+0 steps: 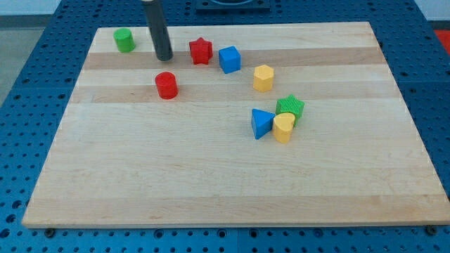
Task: Slide blue triangle to blue cube
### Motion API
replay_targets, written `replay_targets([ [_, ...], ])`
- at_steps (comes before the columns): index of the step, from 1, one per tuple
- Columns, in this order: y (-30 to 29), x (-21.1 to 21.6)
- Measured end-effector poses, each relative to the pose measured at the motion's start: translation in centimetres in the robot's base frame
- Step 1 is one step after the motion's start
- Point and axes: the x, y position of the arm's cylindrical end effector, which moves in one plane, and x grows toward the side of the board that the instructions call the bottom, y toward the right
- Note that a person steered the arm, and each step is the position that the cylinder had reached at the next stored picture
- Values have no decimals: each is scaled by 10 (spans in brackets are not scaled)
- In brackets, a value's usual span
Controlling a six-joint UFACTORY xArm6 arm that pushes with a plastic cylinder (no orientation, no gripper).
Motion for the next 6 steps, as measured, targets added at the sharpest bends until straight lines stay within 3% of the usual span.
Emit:
replay_targets([
  [6,105,16],
])
